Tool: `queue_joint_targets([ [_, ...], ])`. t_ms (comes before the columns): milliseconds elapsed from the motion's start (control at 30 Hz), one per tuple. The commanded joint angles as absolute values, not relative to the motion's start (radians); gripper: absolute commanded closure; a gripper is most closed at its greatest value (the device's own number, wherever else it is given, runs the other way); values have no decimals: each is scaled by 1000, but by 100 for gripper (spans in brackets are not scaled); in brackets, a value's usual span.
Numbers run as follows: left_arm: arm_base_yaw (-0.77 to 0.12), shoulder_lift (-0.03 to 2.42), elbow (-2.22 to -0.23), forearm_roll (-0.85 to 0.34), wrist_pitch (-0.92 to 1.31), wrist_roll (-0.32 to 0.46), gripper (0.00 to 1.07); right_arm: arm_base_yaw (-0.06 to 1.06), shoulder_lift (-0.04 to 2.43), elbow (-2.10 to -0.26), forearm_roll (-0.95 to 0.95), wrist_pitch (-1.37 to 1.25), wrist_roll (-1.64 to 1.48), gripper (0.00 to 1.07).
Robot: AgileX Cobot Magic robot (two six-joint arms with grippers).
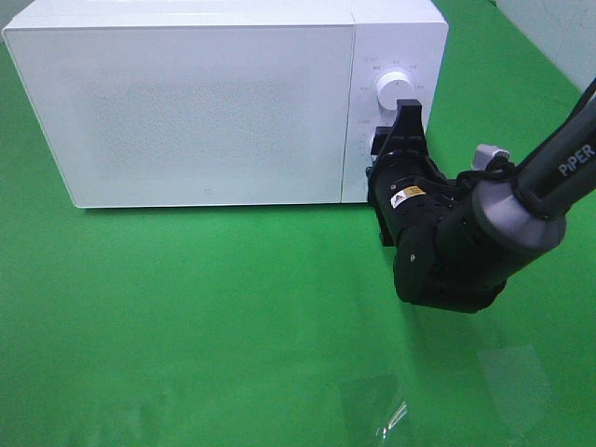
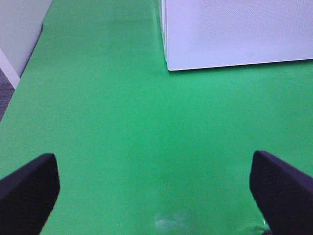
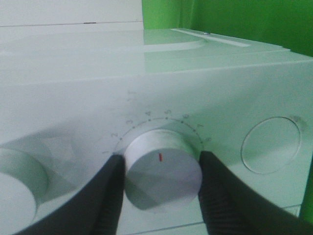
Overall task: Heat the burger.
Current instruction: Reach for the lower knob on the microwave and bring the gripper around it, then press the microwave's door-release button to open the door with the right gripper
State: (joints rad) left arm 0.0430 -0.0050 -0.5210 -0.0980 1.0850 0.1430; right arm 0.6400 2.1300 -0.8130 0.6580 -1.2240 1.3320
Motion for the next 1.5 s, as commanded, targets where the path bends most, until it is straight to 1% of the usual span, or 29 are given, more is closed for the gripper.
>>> queue_joint_targets([
  [33, 47, -11, -518, -101, 1072, 143, 9, 630, 2111, -846, 590, -1424, 1279, 65],
  [100, 47, -11, -518, -101, 1072, 143, 9, 630, 2105, -846, 588, -1423, 1254, 57],
  [400, 47, -11, -518, -101, 1072, 143, 9, 630, 2100, -846, 588, -1409, 1230, 50],
  [467, 47, -11, -518, -101, 1072, 143, 9, 630, 2084, -846, 582, -1365, 1190, 47],
  [567, 47, -11, -518, -101, 1072, 143, 9, 630, 2081, -846, 578, -1352, 1182, 46],
  [600, 47, -11, -518, -101, 1072, 143, 9, 630, 2065, -834, 566, -1322, 1156, 44],
  [767, 47, -11, -518, -101, 1072, 143, 9, 630, 2049, -818, 558, -1298, 1141, 42],
  [800, 47, -11, -518, -101, 1072, 143, 9, 630, 2022, -783, 542, -1255, 1098, 42],
  [967, 47, -11, -518, -101, 1072, 143, 9, 630, 1987, -741, 494, -1181, 1047, 42],
  [1000, 47, -11, -518, -101, 1072, 143, 9, 630, 1962, -721, 468, -1124, 1010, 42],
  [1033, 47, -11, -518, -101, 1072, 143, 9, 630, 1962, -721, 468, -1124, 1010, 42],
  [1100, 47, -11, -518, -101, 1072, 143, 9, 630, 1908, -699, 419, -997, 902, 42],
  [1200, 47, -11, -518, -101, 1072, 143, 9, 630, 1893, -695, 409, -966, 868, 42],
  [1233, 47, -11, -518, -101, 1072, 143, 9, 630, 1857, -695, 378, -876, 797, 42],
  [1333, 47, -11, -518, -101, 1072, 143, 9, 630, 1823, -695, 353, -802, 740, 42],
  [1367, 47, -11, -518, -101, 1072, 143, 9, 630, 1786, -695, 326, -723, 666, 42],
  [1400, 47, -11, -518, -101, 1072, 143, 9, 630, 1786, -695, 326, -723, 666, 42],
  [1467, 47, -11, -518, -101, 1072, 143, 9, 630, 1718, -695, 281, -581, 521, 42],
  [1500, 47, -11, -518, -101, 1072, 143, 9, 630, 1718, -695, 281, -581, 521, 42],
])
